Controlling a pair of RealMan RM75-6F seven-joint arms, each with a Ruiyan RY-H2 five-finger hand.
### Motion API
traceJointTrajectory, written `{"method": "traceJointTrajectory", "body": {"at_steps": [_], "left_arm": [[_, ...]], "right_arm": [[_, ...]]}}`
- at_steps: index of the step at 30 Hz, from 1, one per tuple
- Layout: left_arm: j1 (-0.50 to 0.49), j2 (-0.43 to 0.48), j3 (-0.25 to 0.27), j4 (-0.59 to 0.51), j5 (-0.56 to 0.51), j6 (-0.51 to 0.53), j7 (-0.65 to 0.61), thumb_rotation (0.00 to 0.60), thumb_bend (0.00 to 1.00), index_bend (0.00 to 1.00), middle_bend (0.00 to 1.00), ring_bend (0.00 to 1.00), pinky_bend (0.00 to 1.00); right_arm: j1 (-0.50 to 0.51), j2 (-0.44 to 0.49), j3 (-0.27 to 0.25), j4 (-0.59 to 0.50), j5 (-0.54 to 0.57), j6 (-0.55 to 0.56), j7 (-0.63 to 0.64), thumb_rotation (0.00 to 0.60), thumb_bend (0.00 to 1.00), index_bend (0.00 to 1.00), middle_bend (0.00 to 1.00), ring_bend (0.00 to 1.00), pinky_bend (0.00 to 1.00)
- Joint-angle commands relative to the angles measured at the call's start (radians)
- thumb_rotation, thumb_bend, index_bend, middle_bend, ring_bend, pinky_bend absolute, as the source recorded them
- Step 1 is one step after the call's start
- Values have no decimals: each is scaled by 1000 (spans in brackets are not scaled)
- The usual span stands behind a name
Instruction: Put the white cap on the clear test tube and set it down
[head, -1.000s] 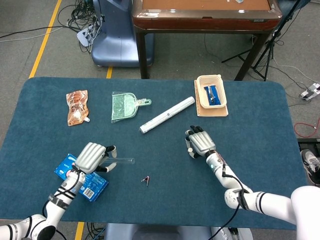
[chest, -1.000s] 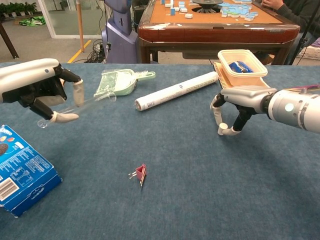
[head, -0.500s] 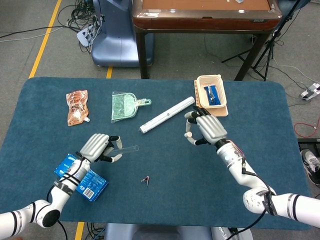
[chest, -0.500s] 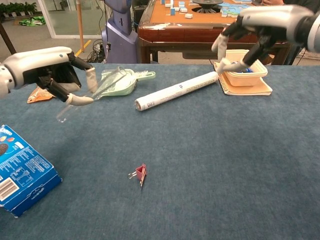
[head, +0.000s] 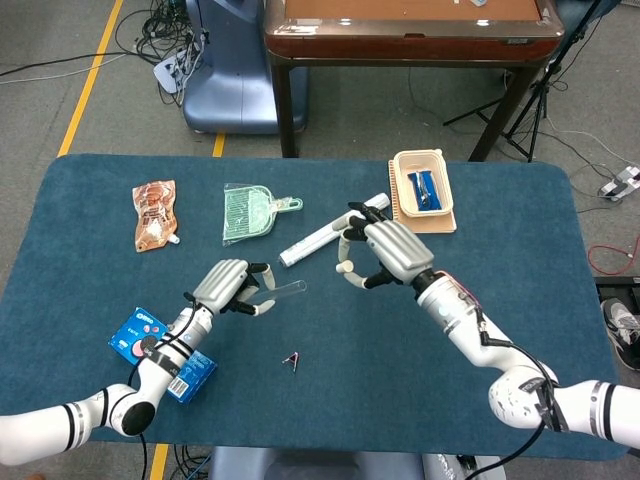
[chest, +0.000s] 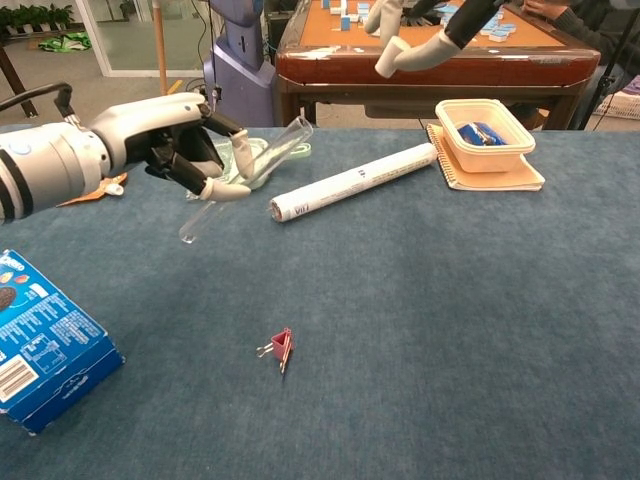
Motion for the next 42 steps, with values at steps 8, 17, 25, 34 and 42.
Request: {"method": "traceJointTrajectory", "body": {"at_steps": [8, 17, 25, 34, 42], "left_arm": [[-13, -11, -13, -8, -17, 15, 6, 600, 253, 612, 1000, 999, 1000], [-19, -10, -16, -20, -21, 22, 6, 600, 253, 613, 1000, 999, 1000], [-29, -11, -22, -29, -28, 25, 12, 600, 253, 614, 1000, 999, 1000], [-35, -8, -22, -35, -36, 25, 16, 600, 253, 614, 1000, 999, 1000], [-42, -7, -29, -33, -53, 14, 4, 600, 253, 614, 1000, 999, 1000]], "right_arm": [[36, -28, -16, 1, -5, -4, 23, 600, 394, 647, 241, 1, 93], [60, -49, -30, 13, -13, -3, 33, 600, 393, 647, 240, 1, 93], [77, -67, -38, 29, -17, 7, 37, 600, 394, 647, 241, 1, 93], [86, -74, -44, 37, -17, 17, 46, 600, 393, 647, 240, 1, 93], [90, -98, -51, 52, -29, 25, 63, 600, 394, 647, 240, 1, 93]]}}
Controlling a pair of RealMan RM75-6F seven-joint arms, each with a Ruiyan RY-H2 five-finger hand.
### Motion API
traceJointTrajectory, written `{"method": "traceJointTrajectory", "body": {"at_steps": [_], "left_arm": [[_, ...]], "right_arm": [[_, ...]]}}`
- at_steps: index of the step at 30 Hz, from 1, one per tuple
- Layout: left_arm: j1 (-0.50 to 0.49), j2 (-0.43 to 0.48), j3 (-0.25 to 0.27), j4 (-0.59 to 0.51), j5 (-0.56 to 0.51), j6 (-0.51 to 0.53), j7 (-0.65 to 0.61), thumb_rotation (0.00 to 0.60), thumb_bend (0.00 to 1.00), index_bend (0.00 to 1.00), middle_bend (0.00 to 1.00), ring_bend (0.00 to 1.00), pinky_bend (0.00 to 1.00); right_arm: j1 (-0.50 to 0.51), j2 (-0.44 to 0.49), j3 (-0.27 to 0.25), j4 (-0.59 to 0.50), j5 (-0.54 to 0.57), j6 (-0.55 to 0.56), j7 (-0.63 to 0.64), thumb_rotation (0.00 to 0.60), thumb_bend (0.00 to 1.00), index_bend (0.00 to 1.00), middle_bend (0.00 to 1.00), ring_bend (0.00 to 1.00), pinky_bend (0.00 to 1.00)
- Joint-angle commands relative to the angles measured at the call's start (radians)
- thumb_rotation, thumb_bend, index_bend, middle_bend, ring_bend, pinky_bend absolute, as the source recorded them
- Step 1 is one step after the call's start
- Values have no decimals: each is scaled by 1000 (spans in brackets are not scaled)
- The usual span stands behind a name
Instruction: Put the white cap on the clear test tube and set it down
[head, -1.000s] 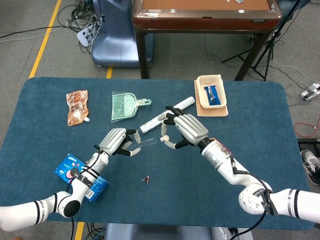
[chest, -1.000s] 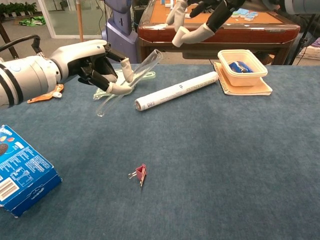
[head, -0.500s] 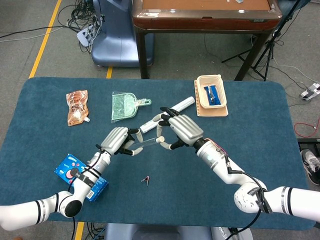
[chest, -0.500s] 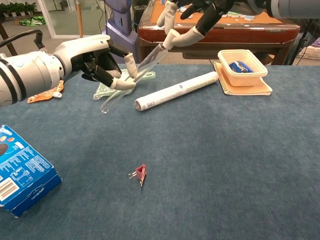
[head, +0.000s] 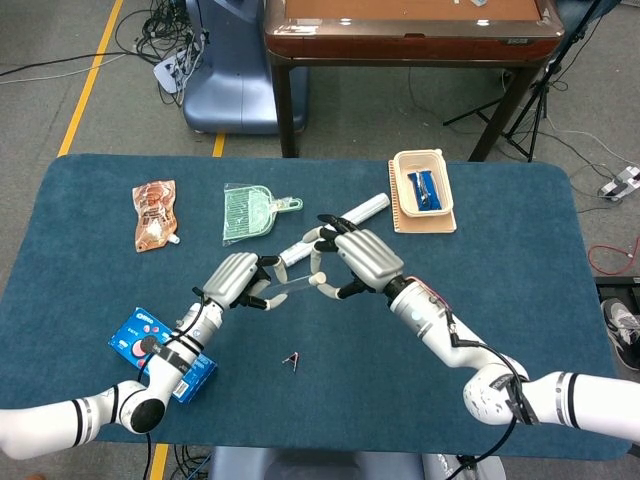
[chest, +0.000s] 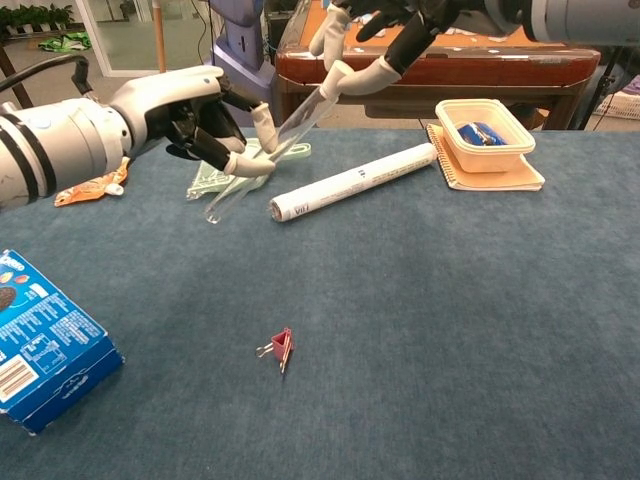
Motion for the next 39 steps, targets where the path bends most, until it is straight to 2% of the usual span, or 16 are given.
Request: {"method": "traceJointTrajectory", "body": {"at_steps": [1, 11, 22, 26, 30, 34, 39], "left_arm": [[-2, 2, -4, -1, -6, -6, -10, 600, 253, 614, 1000, 999, 1000], [1, 25, -16, -22, -6, -20, -65, 600, 253, 618, 1000, 999, 1000], [-4, 43, -16, -38, -21, -37, -75, 600, 253, 619, 1000, 999, 1000], [-5, 45, -15, -40, -21, -32, -69, 600, 253, 620, 1000, 999, 1000], [-5, 51, -12, -47, -21, -27, -59, 600, 253, 621, 1000, 999, 1000], [-4, 58, -6, -58, -24, -24, -46, 600, 253, 621, 1000, 999, 1000], [0, 67, 0, -68, -18, -17, -38, 600, 253, 621, 1000, 999, 1000]], "right_arm": [[0, -7, -2, 4, -6, 4, 7, 600, 394, 647, 240, 1, 93], [0, -49, -7, 29, -34, 31, 22, 600, 393, 647, 241, 1, 93], [4, -62, -12, 38, -40, 43, 10, 600, 393, 647, 239, 1, 93], [4, -65, -15, 41, -51, 46, 8, 600, 389, 639, 211, 2, 93], [5, -67, -19, 42, -61, 44, 6, 600, 338, 519, 172, 2, 89], [1, -69, -23, 35, -78, 55, 4, 600, 191, 394, 149, 0, 70], [-7, -61, -22, 20, -87, 68, 5, 600, 142, 315, 128, 0, 65]]}}
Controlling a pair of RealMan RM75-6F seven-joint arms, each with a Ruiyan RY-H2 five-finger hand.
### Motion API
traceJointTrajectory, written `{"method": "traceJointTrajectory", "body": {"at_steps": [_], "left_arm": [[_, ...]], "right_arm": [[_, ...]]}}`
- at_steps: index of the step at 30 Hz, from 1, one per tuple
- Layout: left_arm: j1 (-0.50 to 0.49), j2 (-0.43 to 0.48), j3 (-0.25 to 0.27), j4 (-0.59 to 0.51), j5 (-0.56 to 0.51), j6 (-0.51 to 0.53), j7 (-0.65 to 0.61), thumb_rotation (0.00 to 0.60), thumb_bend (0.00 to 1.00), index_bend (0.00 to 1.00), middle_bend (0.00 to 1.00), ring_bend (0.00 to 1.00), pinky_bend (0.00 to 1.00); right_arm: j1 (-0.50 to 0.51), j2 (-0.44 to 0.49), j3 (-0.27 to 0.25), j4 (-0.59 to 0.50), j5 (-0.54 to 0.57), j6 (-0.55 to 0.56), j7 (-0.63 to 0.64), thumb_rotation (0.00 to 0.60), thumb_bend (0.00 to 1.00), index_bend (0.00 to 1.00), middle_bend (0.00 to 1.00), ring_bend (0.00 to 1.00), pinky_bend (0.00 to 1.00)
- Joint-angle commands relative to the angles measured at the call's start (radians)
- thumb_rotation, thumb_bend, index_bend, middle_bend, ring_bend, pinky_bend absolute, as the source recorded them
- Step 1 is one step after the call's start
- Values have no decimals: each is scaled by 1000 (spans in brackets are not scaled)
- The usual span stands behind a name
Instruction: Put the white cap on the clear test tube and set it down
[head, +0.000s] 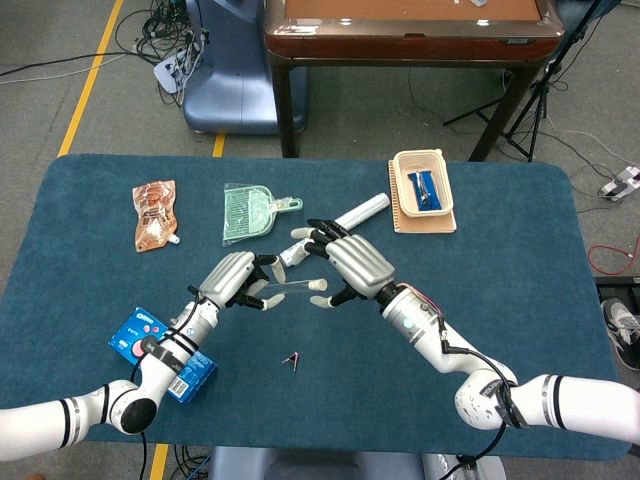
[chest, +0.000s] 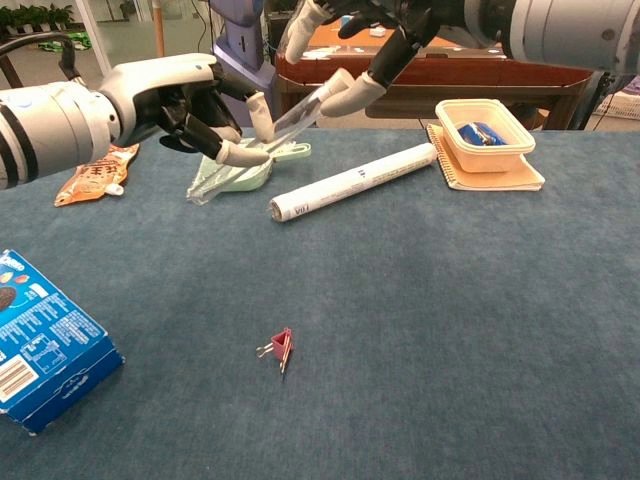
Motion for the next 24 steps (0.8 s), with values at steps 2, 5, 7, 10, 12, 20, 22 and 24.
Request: {"method": "traceJointTrajectory", "body": {"at_steps": [2, 5, 7, 10, 12, 20, 22, 24], "left_arm": [[3, 7, 7, -4, 7, 4, 6, 600, 253, 622, 1000, 999, 1000], [6, 13, 20, -2, 14, 5, 22, 600, 253, 623, 1000, 999, 1000], [8, 16, 33, 3, 23, 5, 38, 600, 253, 624, 1000, 999, 1000], [7, 14, 57, 20, 35, 5, 74, 600, 253, 626, 1000, 999, 1000], [4, 6, 78, 41, 42, 2, 110, 600, 253, 626, 1000, 999, 1000], [-20, -77, 130, 155, 29, -19, 234, 600, 253, 626, 1000, 996, 1000], [-28, -105, 128, 184, 9, -33, 243, 600, 253, 627, 1000, 997, 1000], [-38, -134, 129, 217, -5, -44, 261, 600, 253, 627, 1000, 997, 1000]], "right_arm": [[-8, 10, 3, -15, -6, 10, 4, 600, 141, 302, 127, 0, 64], [-19, 26, 7, -31, -14, 29, 4, 600, 139, 286, 122, 0, 65], [-30, 45, 8, -45, -18, 41, 1, 600, 139, 285, 121, 0, 65], [-50, 79, 5, -65, -22, 60, -10, 600, 139, 285, 121, 0, 64], [-69, 105, 2, -80, -22, 78, -14, 600, 139, 284, 121, 0, 65], [-145, 187, -17, -110, -47, 138, -5, 600, 139, 283, 121, 0, 65], [-161, 200, -23, -109, -49, 146, -2, 600, 139, 283, 121, 0, 65], [-173, 211, -29, -108, -52, 148, 1, 600, 139, 283, 121, 0, 64]]}}
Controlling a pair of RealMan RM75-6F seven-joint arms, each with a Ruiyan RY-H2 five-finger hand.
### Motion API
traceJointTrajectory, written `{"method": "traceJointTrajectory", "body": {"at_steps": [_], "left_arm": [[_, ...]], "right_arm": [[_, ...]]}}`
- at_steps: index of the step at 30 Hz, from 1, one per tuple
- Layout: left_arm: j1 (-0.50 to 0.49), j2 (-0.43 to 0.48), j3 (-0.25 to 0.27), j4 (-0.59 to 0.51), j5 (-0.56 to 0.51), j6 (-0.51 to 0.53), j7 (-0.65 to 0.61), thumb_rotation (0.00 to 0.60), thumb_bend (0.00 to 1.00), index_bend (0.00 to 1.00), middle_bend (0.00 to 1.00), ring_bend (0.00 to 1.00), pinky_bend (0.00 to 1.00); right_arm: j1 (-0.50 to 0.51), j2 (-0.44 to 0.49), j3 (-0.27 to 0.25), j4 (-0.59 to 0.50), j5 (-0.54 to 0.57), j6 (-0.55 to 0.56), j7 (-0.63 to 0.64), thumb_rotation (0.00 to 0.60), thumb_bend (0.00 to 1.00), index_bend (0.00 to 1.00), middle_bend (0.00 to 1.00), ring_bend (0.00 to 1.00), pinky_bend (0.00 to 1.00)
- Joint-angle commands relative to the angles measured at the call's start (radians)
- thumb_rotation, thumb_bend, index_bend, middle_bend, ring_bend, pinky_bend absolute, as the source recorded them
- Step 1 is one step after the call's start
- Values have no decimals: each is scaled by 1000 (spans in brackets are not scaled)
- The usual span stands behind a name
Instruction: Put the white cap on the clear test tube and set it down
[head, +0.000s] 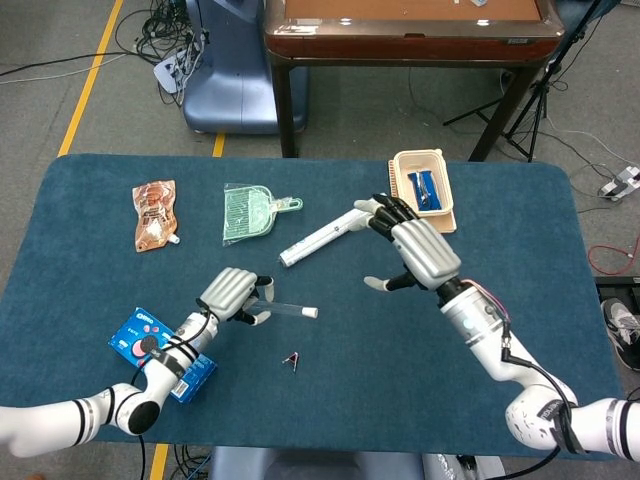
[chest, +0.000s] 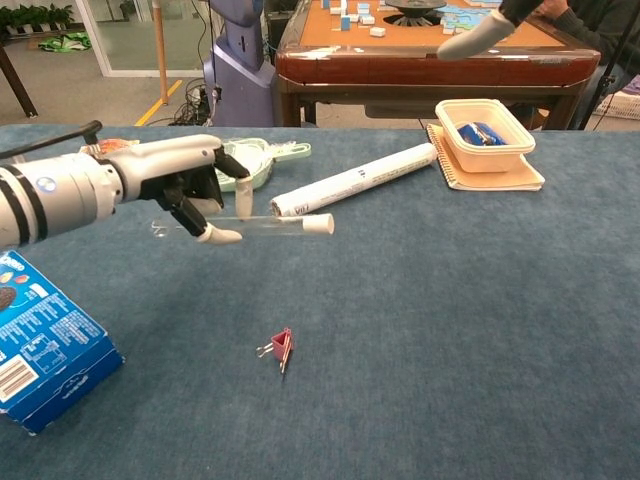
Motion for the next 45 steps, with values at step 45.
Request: {"method": "traceJointTrajectory", "body": {"at_steps": [45], "left_arm": [[121, 156, 6, -294, -140, 301, 241, 600, 248, 364, 854, 750, 988]], "right_arm": [[-230, 132, -117, 34, -60, 60, 54, 600, 199, 283, 124, 18, 143]]}}
